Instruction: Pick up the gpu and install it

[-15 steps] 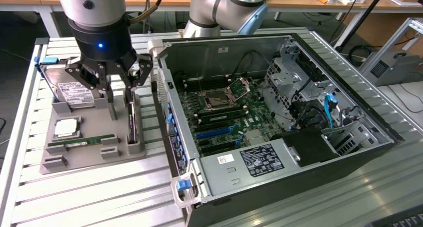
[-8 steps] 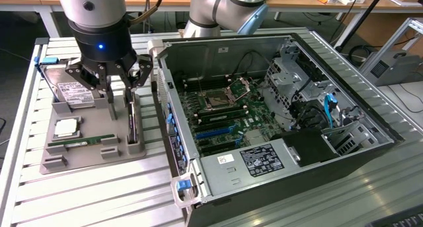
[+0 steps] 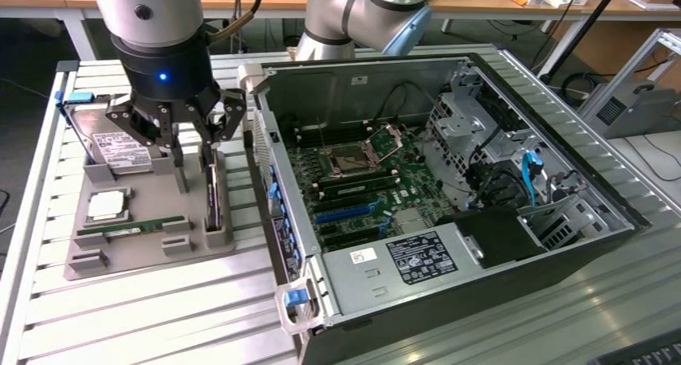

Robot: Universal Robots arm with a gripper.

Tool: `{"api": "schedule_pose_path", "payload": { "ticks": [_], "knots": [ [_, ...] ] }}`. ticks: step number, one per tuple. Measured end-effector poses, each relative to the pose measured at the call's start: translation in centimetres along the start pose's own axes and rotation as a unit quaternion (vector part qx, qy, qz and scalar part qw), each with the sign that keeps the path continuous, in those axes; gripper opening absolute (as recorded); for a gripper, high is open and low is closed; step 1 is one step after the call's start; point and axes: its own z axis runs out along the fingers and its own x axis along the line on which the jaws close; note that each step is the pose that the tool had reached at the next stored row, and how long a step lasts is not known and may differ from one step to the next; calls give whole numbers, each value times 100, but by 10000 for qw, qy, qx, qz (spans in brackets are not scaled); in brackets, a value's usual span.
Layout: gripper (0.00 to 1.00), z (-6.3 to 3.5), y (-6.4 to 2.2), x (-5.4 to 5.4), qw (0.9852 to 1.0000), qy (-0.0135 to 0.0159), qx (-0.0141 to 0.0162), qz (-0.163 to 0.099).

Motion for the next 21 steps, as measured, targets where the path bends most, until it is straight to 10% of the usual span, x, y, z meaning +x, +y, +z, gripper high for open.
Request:
{"api": "schedule_pose_path", "payload": {
  "ticks": [21],
  "knots": [
    [42, 61, -2, 0, 10000, 0, 2, 0]
  ]
}}
